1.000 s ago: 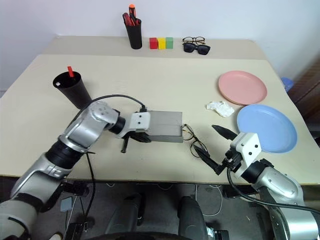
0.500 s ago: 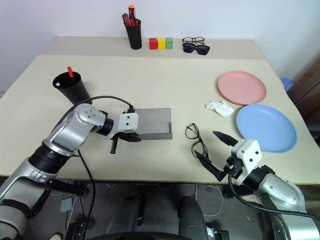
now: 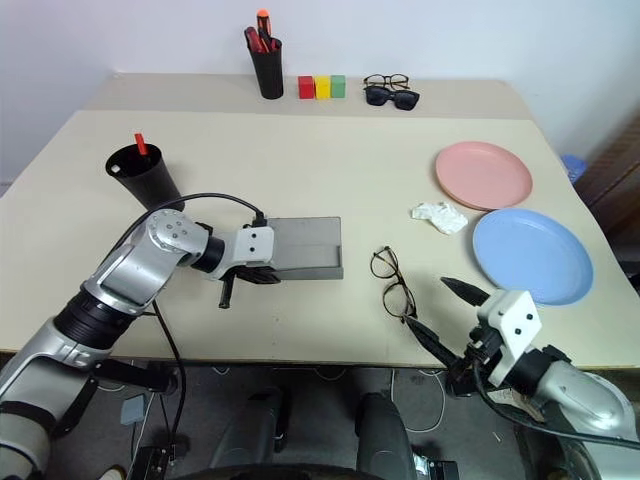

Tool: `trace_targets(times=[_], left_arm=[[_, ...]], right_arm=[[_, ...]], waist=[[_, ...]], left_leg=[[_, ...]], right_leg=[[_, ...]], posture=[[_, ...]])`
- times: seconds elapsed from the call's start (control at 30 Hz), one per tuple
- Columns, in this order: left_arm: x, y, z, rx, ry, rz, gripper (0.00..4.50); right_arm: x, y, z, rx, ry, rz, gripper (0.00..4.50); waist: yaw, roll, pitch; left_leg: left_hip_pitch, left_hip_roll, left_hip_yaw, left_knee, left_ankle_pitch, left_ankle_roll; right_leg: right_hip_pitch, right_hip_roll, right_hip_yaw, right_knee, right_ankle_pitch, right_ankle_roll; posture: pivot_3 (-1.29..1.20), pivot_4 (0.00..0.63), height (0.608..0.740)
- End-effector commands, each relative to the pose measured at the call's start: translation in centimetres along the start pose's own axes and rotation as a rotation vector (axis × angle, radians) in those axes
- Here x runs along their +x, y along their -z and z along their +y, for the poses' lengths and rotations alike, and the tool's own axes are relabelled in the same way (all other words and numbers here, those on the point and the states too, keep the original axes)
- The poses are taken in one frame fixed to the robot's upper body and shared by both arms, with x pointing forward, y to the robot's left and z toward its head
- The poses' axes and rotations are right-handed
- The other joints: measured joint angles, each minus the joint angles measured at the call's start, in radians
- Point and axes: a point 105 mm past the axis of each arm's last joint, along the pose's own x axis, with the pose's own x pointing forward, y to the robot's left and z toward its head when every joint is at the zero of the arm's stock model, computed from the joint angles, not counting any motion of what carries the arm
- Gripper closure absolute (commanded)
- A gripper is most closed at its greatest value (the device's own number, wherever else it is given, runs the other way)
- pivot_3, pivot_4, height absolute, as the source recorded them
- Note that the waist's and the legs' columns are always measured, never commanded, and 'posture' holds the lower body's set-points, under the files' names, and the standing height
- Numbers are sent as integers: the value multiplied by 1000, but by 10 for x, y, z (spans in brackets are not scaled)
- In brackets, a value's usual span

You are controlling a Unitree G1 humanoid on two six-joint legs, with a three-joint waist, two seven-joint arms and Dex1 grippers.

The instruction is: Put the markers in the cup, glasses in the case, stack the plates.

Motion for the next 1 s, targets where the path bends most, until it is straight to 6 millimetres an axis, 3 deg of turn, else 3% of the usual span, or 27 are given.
trace_targets(times=[0.03, 0.1, 0.2, 0.37, 0.53, 0.73, 0.9, 1.0], left_arm=[[-7, 2, 9, 4, -42, 13, 4467], [-7, 3, 10, 2, -44, 14, 4467], [-7, 2, 9, 1, -39, 10, 3673], [-8, -4, 9, 1, -48, -18, 1217], [-19, -17, 5, 0, -55, -91, 1217], [-51, -44, 1, 61, -159, -310, 1217], [-68, -37, -27, 69, -82, -310, 1217], [-73, -36, -46, -16, -18, -342, 1217]], right_arm=[[-6, -16, 4, -33, -11, -36, 0], [-8, -17, 5, -31, -12, -35, 0], [-6, -17, 6, -24, -13, -39, 0], [0, -16, 7, -6, -30, -40, 0], [12, -9, 5, 78, -66, 0, 0], [34, 4, -2, 225, -151, 96, 0], [52, 9, -14, 301, -216, 146, 0], [60, 9, -22, 323, -247, 173, 0]], waist=[[0, 0, 0], [0, 0, 0], [0, 0, 0], [0, 0, 0], [-2, 0, 0], [-2, 0, 0], [-4, 1, 0], [-1, 0, 0]], left_leg=[[0, 0, 0, 0, 0, 0], [0, 0, 0, 0, 0, 0], [1, 0, 0, 0, 0, 0], [0, 0, 0, 0, 0, 0], [0, 0, 0, 0, 0, 0], [0, 0, 0, 0, 0, 0], [0, 0, 1, 0, 0, 0], [0, 0, 1, 0, 0, 0]], right_leg=[[0, 0, 0, 0, 0, 0], [0, 0, 0, 0, 0, 0], [0, 0, 0, 0, 0, 0], [0, 0, 0, 0, 0, 0], [0, 0, 0, 0, 0, 0], [0, 0, 0, 0, 1, -2], [-1, 0, 0, 0, 2, -4], [-1, 0, 0, 0, 2, -4]], posture=[[0, 150, 740], [0, 150, 740], [0, 150, 740], [0, 150, 740], [0, 150, 740], [0, 150, 740], [0, 150, 740], [0, 150, 740]])
